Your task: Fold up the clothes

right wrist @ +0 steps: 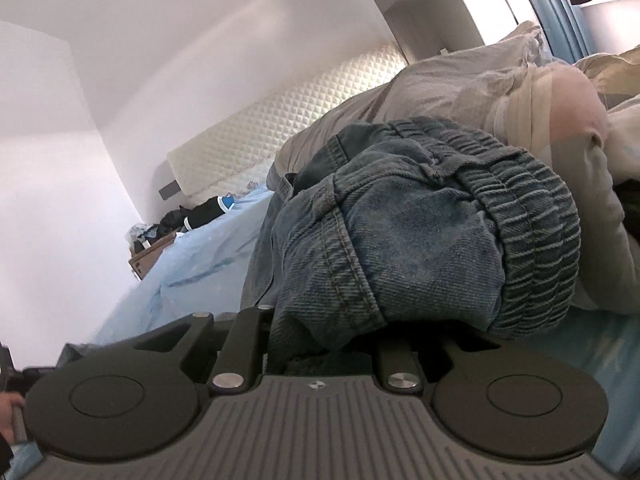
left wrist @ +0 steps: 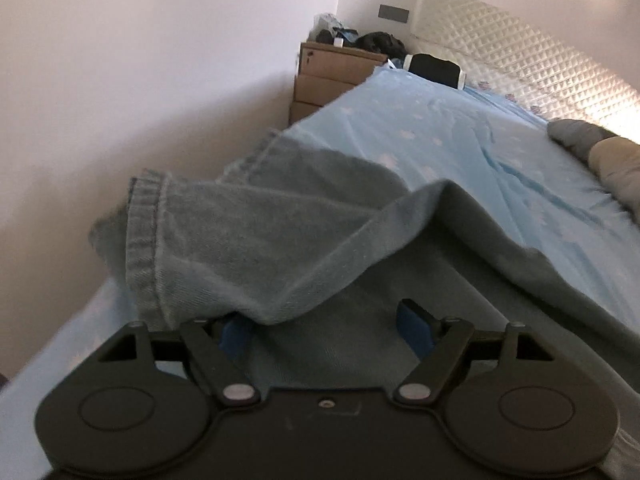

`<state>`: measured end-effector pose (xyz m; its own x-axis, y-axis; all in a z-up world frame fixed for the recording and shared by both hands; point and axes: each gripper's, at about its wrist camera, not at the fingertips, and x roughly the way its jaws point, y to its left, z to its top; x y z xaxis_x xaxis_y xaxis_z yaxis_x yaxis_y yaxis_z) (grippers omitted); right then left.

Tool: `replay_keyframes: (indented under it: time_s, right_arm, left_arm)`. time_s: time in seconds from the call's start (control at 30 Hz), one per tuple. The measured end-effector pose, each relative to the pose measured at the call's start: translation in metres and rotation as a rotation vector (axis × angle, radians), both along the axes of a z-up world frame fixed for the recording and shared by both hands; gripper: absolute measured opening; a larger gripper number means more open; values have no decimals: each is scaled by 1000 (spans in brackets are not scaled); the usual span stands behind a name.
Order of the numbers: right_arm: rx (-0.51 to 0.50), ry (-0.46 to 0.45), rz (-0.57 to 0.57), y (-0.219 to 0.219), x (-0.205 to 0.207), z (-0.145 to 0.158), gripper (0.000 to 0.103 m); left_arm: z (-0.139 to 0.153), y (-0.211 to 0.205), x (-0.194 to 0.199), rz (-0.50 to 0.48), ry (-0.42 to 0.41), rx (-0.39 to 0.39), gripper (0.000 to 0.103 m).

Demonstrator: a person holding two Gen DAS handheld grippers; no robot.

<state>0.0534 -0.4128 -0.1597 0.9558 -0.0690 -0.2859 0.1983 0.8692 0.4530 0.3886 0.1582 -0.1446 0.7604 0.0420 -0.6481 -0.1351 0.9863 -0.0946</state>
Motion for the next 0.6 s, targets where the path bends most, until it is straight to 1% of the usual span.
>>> replay_keyframes:
  time_s: [0.07, 0.13, 0.17, 0.3, 0.43, 0.5, 0.6]
  right_arm:
    - [9, 6, 2, -10, 17, -2, 17]
    - [2, 2, 8, -15, 22, 2, 17]
    - [-9, 1, 11, -15, 20, 3, 17]
    - [-26, -5, 13, -16, 20, 6, 17]
    - [-11, -28, 11, -18, 17, 6, 18]
    - [-8, -28, 9, -16, 23, 7, 18]
    - [-1, -25, 5, -13, 22, 8, 18]
  left_arm:
    - [5, 0, 11, 14, -17, 70, 76]
    - [10, 0, 23, 42, -36, 136, 76]
    - [12, 2, 30, 51, -41, 146, 76]
    - [17, 11, 62, 97, -38, 123, 76]
    - [15, 5, 92, 84, -23, 148, 76]
    - [13, -1, 98, 68, -14, 169, 76]
    - [14, -9, 92, 47, -23, 170, 76]
